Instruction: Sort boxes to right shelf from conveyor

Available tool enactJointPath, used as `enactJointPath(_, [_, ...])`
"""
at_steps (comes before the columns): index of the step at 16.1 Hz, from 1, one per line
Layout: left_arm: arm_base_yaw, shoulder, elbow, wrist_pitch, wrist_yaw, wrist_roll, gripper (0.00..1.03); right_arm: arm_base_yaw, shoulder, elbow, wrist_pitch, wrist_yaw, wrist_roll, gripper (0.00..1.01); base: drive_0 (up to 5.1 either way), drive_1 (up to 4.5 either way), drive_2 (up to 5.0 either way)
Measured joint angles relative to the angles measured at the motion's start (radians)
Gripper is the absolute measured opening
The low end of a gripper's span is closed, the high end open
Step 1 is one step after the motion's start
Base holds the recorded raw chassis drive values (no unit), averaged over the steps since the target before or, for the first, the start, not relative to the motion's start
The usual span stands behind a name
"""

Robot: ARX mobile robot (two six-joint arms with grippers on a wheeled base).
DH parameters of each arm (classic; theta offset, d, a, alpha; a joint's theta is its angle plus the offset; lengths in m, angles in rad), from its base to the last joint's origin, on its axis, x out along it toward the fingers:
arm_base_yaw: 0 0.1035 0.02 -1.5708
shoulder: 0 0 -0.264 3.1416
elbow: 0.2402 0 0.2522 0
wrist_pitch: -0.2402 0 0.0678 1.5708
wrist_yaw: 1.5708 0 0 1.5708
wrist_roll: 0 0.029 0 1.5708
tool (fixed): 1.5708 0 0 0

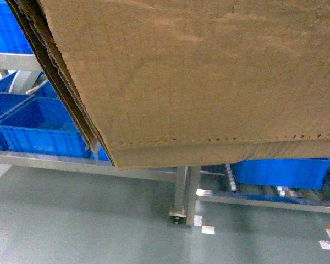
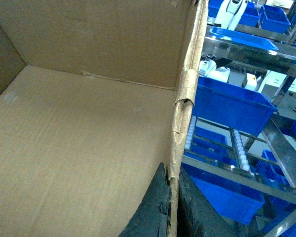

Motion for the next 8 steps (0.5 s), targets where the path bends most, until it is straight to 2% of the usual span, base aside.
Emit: enactJointPath(8, [0.000, 0.000, 0.000, -0.001, 0.001, 0.000, 0.02, 0.000, 0.001, 0.000, -0.001, 0.000, 0.000, 0.02, 5.1, -3.22, -1.0])
